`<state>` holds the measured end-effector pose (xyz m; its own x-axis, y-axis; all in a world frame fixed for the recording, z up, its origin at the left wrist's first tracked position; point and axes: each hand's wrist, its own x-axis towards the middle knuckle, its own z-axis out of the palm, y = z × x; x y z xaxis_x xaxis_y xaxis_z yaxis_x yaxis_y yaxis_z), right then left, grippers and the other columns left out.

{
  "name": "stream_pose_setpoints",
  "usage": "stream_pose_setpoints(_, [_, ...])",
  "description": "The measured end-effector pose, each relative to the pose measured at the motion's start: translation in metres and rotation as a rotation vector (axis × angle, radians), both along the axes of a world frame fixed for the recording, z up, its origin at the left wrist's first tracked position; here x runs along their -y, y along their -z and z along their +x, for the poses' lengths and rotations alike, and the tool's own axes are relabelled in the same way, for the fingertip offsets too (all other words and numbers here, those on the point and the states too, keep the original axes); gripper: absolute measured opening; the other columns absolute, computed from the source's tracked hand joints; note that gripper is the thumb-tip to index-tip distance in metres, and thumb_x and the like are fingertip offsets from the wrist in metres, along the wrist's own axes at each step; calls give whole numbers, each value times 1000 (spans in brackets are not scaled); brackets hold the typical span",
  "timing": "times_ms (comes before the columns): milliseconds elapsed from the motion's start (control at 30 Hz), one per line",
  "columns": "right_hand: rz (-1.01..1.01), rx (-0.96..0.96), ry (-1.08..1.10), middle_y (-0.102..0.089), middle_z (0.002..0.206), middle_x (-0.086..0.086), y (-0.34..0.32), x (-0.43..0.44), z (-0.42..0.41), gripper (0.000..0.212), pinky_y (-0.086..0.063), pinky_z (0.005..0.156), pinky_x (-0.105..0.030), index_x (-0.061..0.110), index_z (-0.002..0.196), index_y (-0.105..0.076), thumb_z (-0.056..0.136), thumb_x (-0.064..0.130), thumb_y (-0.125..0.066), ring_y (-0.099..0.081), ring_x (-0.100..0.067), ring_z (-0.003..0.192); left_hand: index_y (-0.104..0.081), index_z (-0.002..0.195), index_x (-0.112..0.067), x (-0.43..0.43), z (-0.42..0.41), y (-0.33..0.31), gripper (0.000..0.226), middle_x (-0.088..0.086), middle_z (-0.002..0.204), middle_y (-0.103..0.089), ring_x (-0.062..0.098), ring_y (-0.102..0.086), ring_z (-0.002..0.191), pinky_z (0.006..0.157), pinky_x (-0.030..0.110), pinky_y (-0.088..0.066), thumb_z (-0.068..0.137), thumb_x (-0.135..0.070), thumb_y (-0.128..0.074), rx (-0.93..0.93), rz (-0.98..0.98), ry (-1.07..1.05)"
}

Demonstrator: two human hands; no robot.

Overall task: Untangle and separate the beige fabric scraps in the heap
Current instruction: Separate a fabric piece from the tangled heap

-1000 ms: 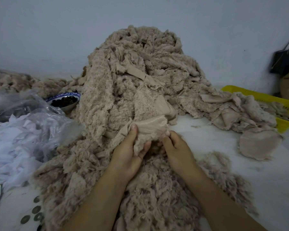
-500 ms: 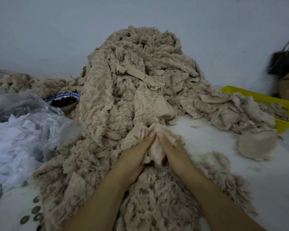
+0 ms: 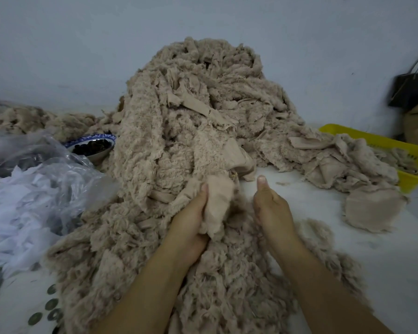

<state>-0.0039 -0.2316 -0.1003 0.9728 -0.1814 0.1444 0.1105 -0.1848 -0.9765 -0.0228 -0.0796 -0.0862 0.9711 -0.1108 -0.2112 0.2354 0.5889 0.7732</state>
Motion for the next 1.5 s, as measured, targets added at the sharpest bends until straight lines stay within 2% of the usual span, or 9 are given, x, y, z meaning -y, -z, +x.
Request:
stream_pose_setpoints(133, [93,30,31,-36,47,11,2,10,2,58,-27,54,-27,28,53,-41,92,71,-39,-34,-7,42,-74,103,-12,-12,5,0,29,1,85,-77,10,-72,68,54,20,-55,100,-30,-51,61,-51,-99])
stream_pose_setpoints(367, [-61,33,-242,-66,94,35,8,-16,-7,28,-44,66,-2,40,98,-59,87,66,-57,-63,13,88,-77,110,-16,-2,-1,4,39,8,117,-73,17,-69,111,89,28,-57,90,-45,-61,134,192,48])
stream_pose_setpoints(567, [281,-85,75,-71,98,4,5,7,11,21,-50,79,-35,28,101,-66,102,37,-47,-65,-16,91,-81,85,-20,-14,11,3,34,5,100,-76,15,-74,89,69,27,-59,97,-36,-54,154,-7,-177])
stream_pose_setpoints(800, [534,-145,237,-66,95,-6,-4,16,16,24,-51,66,-29,13,96,-62,98,13,-38,-63,-19,82,-70,113,-8,-24,15,4,30,8,112,-75,18,-73,99,70,29,-60,95,-30,-60,119,-207,-289])
stream_pose_setpoints(933, [603,-146,151,-73,71,0,-10,19,11,31,-53,51,-22,14,88,-65,102,18,-37,-69,-11,62,-67,116,-17,-23,12,4,33,4,121,-72,21,-65,119,94,35,-55,93,-39,-62,163,35,-281])
stream_pose_setpoints(1167, [34,-122,-59,-72,83,-5,-8,-10,-6,23,-56,69,-35,14,91,-66,98,17,-45,-68,-19,80,-67,123,-27,4,-11,11,60,-21,119,-69,-2,-61,116,90,9,-47,83,-70,-58,525,690,60])
stream_pose_setpoints(1300, [56,15,-166,-67,93,4,-12,-9,-8,28,-51,65,-14,32,91,-61,98,10,-45,-64,3,77,-70,114,-30,3,-4,11,26,-13,113,-74,4,-68,106,83,15,-54,90,-39,-68,458,586,-44])
stream_pose_setpoints(1400, [103,24,-327,-68,106,16,-9,-9,-6,14,-53,85,-25,46,102,-61,90,43,-54,-65,-1,99,-71,106,-28,-2,3,13,15,-5,106,-76,12,-72,99,84,31,-58,93,-31,-66,280,453,-241])
stream_pose_setpoints(1500, [-17,-39,-441,-66,113,29,-2,-14,-5,26,-53,90,-26,59,112,-58,89,47,-60,-63,5,105,-67,122,-24,-4,6,16,36,-1,118,-73,18,-68,110,97,43,-53,90,-41,-66,180,431,-192])
